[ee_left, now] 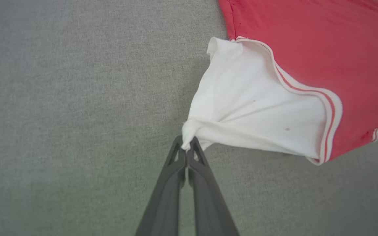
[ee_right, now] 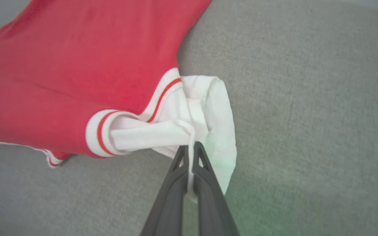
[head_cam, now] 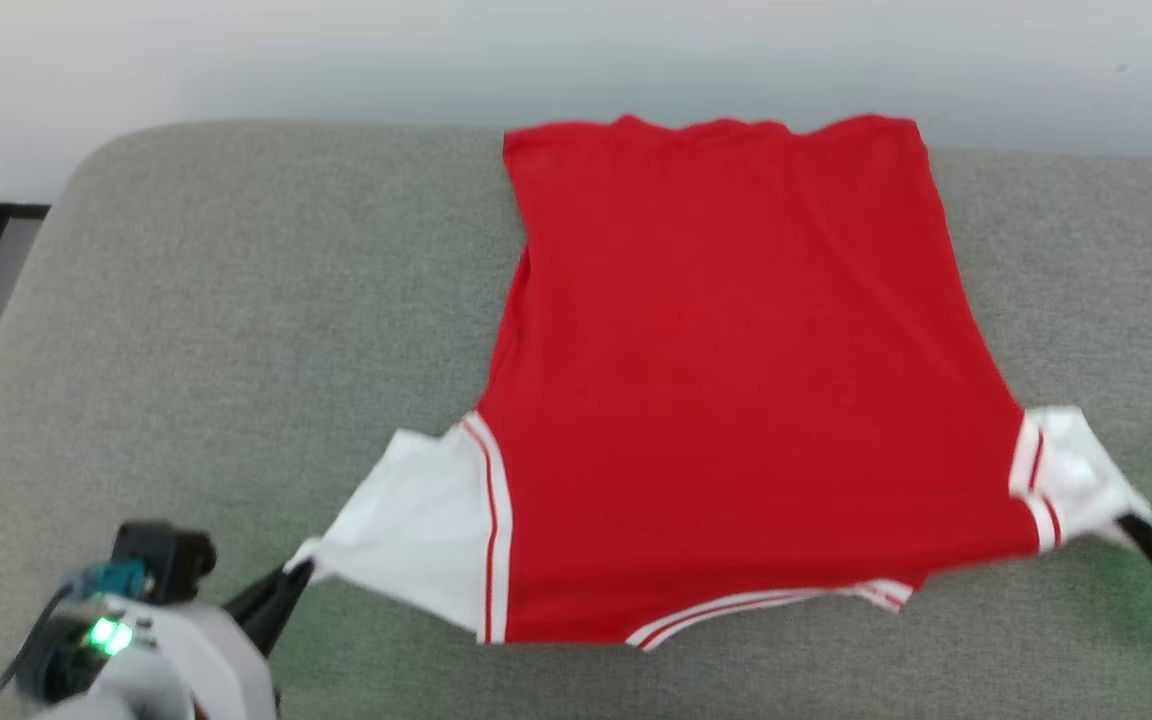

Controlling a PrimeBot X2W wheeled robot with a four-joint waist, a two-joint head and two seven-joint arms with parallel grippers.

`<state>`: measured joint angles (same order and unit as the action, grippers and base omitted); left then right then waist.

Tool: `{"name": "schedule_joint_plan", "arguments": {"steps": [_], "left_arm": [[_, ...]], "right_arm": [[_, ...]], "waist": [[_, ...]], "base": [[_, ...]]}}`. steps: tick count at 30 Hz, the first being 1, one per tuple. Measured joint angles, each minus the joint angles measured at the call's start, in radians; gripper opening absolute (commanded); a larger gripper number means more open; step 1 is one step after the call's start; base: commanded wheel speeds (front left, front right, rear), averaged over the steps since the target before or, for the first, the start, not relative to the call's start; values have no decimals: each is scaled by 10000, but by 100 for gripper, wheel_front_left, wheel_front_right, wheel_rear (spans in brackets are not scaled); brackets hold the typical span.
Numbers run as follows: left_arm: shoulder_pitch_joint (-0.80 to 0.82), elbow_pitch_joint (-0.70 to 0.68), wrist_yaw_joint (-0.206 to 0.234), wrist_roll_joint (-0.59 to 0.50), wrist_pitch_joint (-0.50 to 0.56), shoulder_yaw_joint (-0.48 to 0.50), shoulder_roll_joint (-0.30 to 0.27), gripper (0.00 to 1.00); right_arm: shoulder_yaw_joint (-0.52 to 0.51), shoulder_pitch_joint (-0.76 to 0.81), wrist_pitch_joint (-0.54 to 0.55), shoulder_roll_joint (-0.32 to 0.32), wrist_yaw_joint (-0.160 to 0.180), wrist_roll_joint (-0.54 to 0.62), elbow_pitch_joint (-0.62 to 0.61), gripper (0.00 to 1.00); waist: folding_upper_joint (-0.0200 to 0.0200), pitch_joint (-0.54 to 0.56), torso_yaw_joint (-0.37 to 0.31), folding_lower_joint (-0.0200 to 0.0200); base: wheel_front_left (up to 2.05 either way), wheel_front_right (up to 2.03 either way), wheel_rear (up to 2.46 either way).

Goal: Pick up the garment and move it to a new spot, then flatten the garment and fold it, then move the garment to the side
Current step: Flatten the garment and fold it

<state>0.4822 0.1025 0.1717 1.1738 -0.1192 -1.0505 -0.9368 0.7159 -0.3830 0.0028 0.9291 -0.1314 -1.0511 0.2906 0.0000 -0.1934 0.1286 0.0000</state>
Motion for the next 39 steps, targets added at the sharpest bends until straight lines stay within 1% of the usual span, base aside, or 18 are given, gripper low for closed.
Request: {"name": "schedule_joint_plan", "arguments": {"steps": [2,4,5,8,10,13,20,24,29,30,31,32,33,34,39], "left_arm": [[-447,-550,430,217,-54,21,-311,0],[-897,-1009,769,387,-94,-4,-564,0],[-1096,-1195,915,512,-127,-8,-660,0],[-1484,-1647,1212,677,-224,-46,-832,0],[-1630,-1806,1367,719,-240,-63,-865,0],[-1670,-1806,1528,685,-311,-98,-838,0],[-1682,-1415,1490,623,-320,-197,-374,0],[-1588,-1197,1350,602,-320,-221,-92,0],[-1433,-976,1275,571,-311,-230,105,0],[-1393,-951,1258,564,-311,-230,136,0],[-1361,-928,1235,562,-309,-226,174,0],[-1338,-901,1208,562,-307,-228,207,0],[-1327,-874,1198,558,-293,-236,236,0],[-1323,-846,1187,552,-293,-232,257,0],[-1288,-750,1110,554,-326,-224,349,0]], "right_arm": [[6,519,221,322,0,-263,-366,0],[-40,1008,414,569,0,-761,-746,0],[-58,1227,481,673,0,-805,-920,0],[-282,1802,675,951,0,-1066,-1296,0],[-349,2073,872,1068,0,-1012,-1484,0],[-504,2445,1104,1007,0,-894,-1609,0],[-915,2715,1804,316,0,-169,-1448,0],[-1151,2638,2056,-180,-12,600,-1035,0],[-1223,2256,2541,-721,-94,1557,-535,0],[-1229,2175,2640,-817,-96,1712,-453,31],[-1223,2096,2723,-884,-96,1921,-403,47],[-1212,2029,2823,-932,-98,2025,-372,67],[-1214,1988,2926,-982,-98,2069,-345,97],[-1216,1921,3058,-1026,-98,2077,-314,100],[-1243,1770,3701,-1022,-96,2067,-698,100]], "waist": [[0,116,-22,0],[0,193,-29,0],[0,215,-25,0],[0,224,4,0],[0,193,19,0],[0,125,42,0],[0,-50,11,0],[0,-171,-19,0],[0,-337,-37,1],[0,-367,-40,0],[0,-393,-40,0],[0,-416,-36,0],[0,-433,-33,0],[0,-445,-33,0],[0,-427,-40,0]], "base": [[0,0,0],[0,0,0],[0,0,0],[0,0,0],[0,0,0],[0,0,0],[0,0,0],[0,0,0],[0,0,0],[0,0,0],[0,0,0],[0,0,0],[0,0,0],[0,0,0],[0,0,0]]}}
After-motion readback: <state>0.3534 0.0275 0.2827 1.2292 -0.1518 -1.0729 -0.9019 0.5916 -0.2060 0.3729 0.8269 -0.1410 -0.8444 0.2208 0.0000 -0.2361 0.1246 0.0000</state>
